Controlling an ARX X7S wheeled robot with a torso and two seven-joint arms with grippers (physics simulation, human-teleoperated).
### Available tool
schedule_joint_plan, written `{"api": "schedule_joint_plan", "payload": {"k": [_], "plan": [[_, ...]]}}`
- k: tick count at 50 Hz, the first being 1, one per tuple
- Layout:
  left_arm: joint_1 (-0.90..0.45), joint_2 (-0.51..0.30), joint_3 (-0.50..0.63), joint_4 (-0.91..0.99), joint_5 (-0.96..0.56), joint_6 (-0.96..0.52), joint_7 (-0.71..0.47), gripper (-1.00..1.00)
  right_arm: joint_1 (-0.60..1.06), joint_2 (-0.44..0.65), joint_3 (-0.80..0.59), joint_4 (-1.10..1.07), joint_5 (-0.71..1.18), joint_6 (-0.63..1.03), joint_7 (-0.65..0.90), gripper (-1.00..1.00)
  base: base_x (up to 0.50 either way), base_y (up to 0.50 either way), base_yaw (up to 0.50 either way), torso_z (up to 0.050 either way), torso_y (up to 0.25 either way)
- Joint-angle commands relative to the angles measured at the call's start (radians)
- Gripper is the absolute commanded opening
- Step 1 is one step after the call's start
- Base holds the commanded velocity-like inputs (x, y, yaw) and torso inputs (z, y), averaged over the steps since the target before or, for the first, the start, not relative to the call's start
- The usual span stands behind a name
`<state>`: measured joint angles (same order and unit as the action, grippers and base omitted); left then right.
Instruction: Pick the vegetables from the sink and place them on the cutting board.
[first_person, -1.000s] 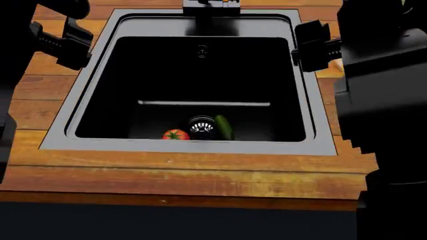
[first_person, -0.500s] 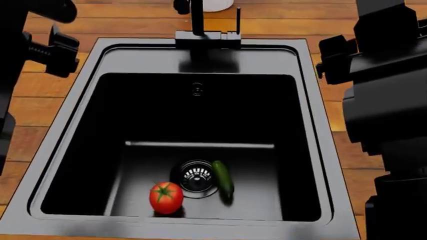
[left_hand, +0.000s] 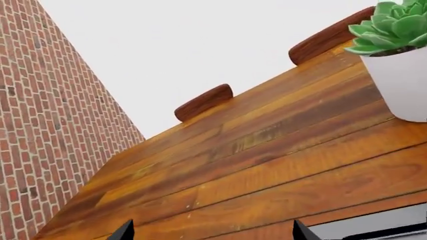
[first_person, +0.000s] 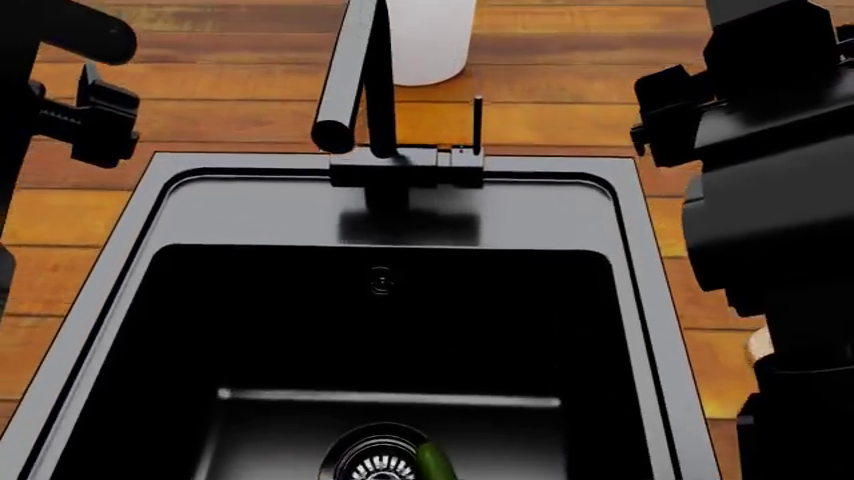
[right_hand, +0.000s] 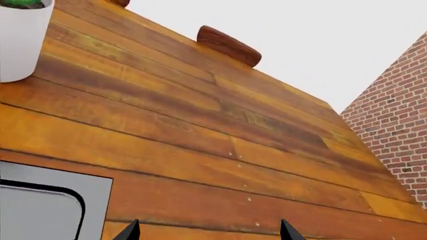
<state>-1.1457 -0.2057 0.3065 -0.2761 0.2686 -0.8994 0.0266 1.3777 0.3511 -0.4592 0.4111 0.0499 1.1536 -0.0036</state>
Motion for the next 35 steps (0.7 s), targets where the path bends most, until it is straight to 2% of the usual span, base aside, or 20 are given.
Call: {"api": "schedule_joint_plan", "payload": {"k": [1,5,7,8,12,14,18,21,24,30,35], "plan": [[0.057,-0.008,-0.05,0.079,-0.043,0.038,0.071,1.0,-0.014,-0.008,-0.01,-0.058,-0.002,0.036,-0.082,1.0,0.5,0.0,0.0,0.0,0.011],[0.078,-0.066,-0.024,0.168,-0.081,0.041,0.187,1.0,0.057,0.067,-0.258,-0.165,0.028,0.173,-0.294,1.0,0.12,0.0,0.0,0.0,0.003],[0.094,-0.107,0.001,0.241,-0.098,0.033,0.261,1.0,0.085,0.124,-0.366,-0.28,0.054,0.231,-0.39,1.0,0.0,0.0,0.0,0.0,0.0],[0.123,-0.152,0.034,0.325,-0.114,0.012,0.336,1.0,0.09,0.181,-0.436,-0.4,0.078,0.241,-0.454,1.0,0.0,0.0,0.0,0.0,0.0],[0.23,-0.283,0.117,0.529,-0.145,0.018,0.493,1.0,0.096,0.267,-0.477,-0.606,0.138,0.326,-0.539,1.0,0.0,0.0,0.0,0.0,0.0],[0.278,-0.334,0.109,0.627,-0.198,0.026,0.573,1.0,0.099,0.293,-0.465,-0.689,0.182,0.369,-0.584,1.0,0.0,0.0,0.0,0.0,0.0],[0.306,-0.389,0.096,0.688,-0.262,0.016,0.667,1.0,0.094,0.352,-0.522,-0.782,0.251,0.402,-0.661,1.0,0.0,0.0,0.0,0.0,0.0],[0.296,-0.422,0.105,0.734,-0.31,-0.008,0.75,1.0,0.132,0.38,-0.623,-0.767,0.286,0.38,-0.744,1.0,0.0,0.0,0.0,0.0,0.0],[0.284,-0.453,0.135,0.761,-0.343,-0.028,0.825,1.0,0.239,0.408,-0.812,-0.733,0.316,0.361,-0.885,1.0,0.0,0.0,0.0,0.0,0.0],[0.335,-0.5,0.187,0.787,-0.341,0.026,0.862,1.0,0.246,0.433,-0.884,-0.78,0.329,0.371,-0.904,1.0,0.0,0.0,0.0,0.0,0.0],[0.389,-0.544,0.215,0.804,-0.345,0.086,0.888,1.0,0.185,0.443,-0.853,-0.853,0.356,0.41,-0.854,1.0,0.0,0.0,0.0,0.0,0.0]]}}
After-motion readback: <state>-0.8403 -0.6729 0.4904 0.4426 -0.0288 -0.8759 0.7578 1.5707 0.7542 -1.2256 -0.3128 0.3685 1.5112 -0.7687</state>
